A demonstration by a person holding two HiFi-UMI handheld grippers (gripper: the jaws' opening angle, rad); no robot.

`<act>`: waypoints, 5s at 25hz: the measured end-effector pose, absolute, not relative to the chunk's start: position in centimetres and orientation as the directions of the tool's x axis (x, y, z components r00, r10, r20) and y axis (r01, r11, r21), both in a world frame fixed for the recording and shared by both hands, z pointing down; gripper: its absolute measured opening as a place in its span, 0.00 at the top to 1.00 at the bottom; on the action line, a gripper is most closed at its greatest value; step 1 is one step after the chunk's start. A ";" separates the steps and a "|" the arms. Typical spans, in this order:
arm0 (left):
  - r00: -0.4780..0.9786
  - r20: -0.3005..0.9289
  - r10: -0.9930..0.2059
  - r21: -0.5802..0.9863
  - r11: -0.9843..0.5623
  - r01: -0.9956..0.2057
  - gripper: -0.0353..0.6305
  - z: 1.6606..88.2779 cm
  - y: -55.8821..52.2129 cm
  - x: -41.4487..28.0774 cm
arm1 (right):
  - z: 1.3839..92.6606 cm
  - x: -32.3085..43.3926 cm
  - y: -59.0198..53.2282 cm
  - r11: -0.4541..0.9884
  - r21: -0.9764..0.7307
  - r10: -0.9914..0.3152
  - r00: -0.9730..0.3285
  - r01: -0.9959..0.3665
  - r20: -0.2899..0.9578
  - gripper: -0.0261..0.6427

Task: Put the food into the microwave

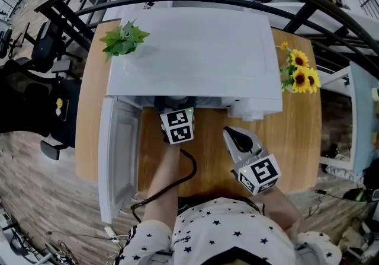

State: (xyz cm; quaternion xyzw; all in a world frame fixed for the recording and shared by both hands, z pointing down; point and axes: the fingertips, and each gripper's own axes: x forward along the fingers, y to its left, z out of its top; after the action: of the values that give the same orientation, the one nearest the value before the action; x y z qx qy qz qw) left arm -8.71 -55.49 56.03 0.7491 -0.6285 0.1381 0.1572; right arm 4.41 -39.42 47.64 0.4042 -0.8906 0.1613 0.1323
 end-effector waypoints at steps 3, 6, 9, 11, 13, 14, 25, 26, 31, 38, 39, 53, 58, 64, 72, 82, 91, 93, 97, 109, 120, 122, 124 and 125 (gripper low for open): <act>0.170 0.408 -0.897 0.062 -0.158 -0.985 0.22 56.0 -55.3 -8.7 | 47.5 4.3 -39.4 0.622 -0.183 -0.677 -0.640 -0.761 0.363 0.95; 0.160 0.411 -0.898 0.057 -0.150 -0.987 0.22 56.2 -55.1 -8.8 | 47.4 4.2 -39.4 0.622 -0.186 -0.678 -0.642 -0.760 0.359 0.95; 0.154 0.415 -0.897 0.055 -0.144 -0.988 0.22 56.3 -54.8 -8.9 | 47.3 4.1 -39.3 0.626 -0.183 -0.678 -0.645 -0.758 0.353 0.95; 0.139 0.427 -0.893 0.044 -0.133 -0.990 0.22 56.5 -54.6 -9.0 | 47.2 4.2 -39.2 0.629 -0.179 -0.678 -0.647 -0.756 0.350 0.95; 0.112 0.454 -0.884 0.022 -0.115 -0.993 0.22 57.1 -54.3 -9.4 | 47.1 4.3 -39.1 0.631 -0.176 -0.678 -0.647 -0.756 0.349 0.95; 0.097 0.468 -0.878 0.006 -0.107 -0.994 0.22 57.4 -54.1 -9.5 | 47.1 4.3 -39.1 0.633 -0.174 -0.678 -0.648 -0.754 0.347 0.95; 0.106 0.477 -0.873 0.032 -0.104 -0.994 0.22 58.1 -53.4 -9.5 | 47.1 4.4 -38.2 0.619 -0.178 -0.687 -0.638 -0.765 0.348 0.95; 0.114 0.474 -0.873 0.040 -0.108 -0.993 0.22 58.1 -53.3 -9.5 | 47.1 4.4 -38.1 0.617 -0.179 -0.689 -0.636 -0.766 0.348 0.95; 0.129 0.462 -0.878 0.045 -0.122 -0.991 0.22 57.3 -52.7 -9.3 | 47.0 4.3 -37.5 0.619 -0.179 -0.691 -0.639 -0.764 0.339 0.95; 0.145 0.444 -0.884 0.064 -0.130 -0.989 0.22 56.1 -50.0 -9.1 | 46.8 4.7 -35.3 0.609 -0.179 -0.703 -0.630 -0.773 0.331 0.95; 0.148 0.442 -0.885 0.067 -0.132 -0.989 0.22 55.9 -49.4 -9.0 | 46.7 4.7 -34.9 0.607 -0.177 -0.705 -0.628 -0.775 0.329 0.95; 0.168 0.378 -0.910 0.077 -0.149 -0.986 0.22 52.8 -40.5 -7.4 | 46.5 6.1 -27.9 0.606 -0.153 -0.726 -0.622 -0.780 0.294 0.95; 0.156 0.353 -0.923 0.085 -0.134 -0.987 0.30 51.5 -36.2 -7.2 | 45.9 6.4 -24.6 0.607 -0.143 -0.734 -0.621 -0.782 0.276 0.95; 0.105 0.328 -0.939 0.073 -0.086 -0.994 0.52 50.1 -30.7 -7.4 | 45.2 6.9 -20.2 0.607 -0.124 -0.746 -0.617 -0.785 0.251 0.95; 0.089 0.301 -0.949 0.076 -0.069 -0.995 0.73 47.8 -23.1 -7.2 | 44.3 7.5 -14.8 0.600 -0.115 -0.762 -0.609 -0.792 0.221 0.95; 0.142 0.262 -0.955 0.054 -0.132 -0.990 0.91 45.5 -15.2 -5.6 | 43.3 8.7 -9.6 0.590 -0.100 -0.779 -0.597 -0.801 0.192 0.95; 0.212 0.240 -0.947 0.057 -0.205 -0.977 0.94 43.4 -10.3 -5.4 | 42.5 8.8 -6.9 0.585 -0.086 -0.790 -0.590 -0.807 0.168 0.95; 0.224 0.234 -0.946 0.066 -0.214 -0.975 0.94 43.1 -9.4 -5.5 | 42.3 8.8 -6.4 0.584 -0.082 -0.792 -0.589 -0.808 0.162 0.95; 0.246 0.224 -0.943 0.077 -0.235 -0.969 0.94 42.9 -8.2 -5.4 | 42.2 8.8 -5.8 0.579 -0.080 -0.798 -0.585 -0.811 0.148 0.95; 0.281 0.218 -0.935 0.092 -0.267 -0.959 0.94 42.6 -7.4 -4.7 | 42.3 8.9 -5.2 0.572 -0.075 -0.803 -0.576 -0.817 0.151 0.95; 0.282 0.229 -0.932 0.093 -0.267 -0.959 0.94 43.0 -7.8 -4.9 | 42.3 8.7 -5.8 0.572 -0.081 -0.803 -0.577 -0.816 0.145 0.95; 0.283 0.231 -0.931 0.095 -0.268 -0.959 0.94 43.2 -7.8 -5.0 | 42.5 8.6 -5.8 0.574 -0.084 -0.801 -0.580 -0.814 0.148 0.95; 0.282 0.234 -0.931 0.097 -0.266 -0.959 0.94 43.3 -7.8 -5.2 | 42.5 8.4 -5.9 0.577 -0.086 -0.798 -0.583 -0.812 0.152 0.95; 0.280 0.237 -0.930 0.098 -0.264 -0.960 0.94 43.4 -7.8 -5.2 | 42.6 8.4 -5.9 0.578 -0.086 -0.797 -0.584 -0.812 0.153 0.95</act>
State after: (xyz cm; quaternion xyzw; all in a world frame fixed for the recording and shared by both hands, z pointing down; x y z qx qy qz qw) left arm -5.24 -7.82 43.39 0.7922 -0.5964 0.0657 0.1111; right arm 8.38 -5.91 42.57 0.4535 -0.8869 0.0732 0.0489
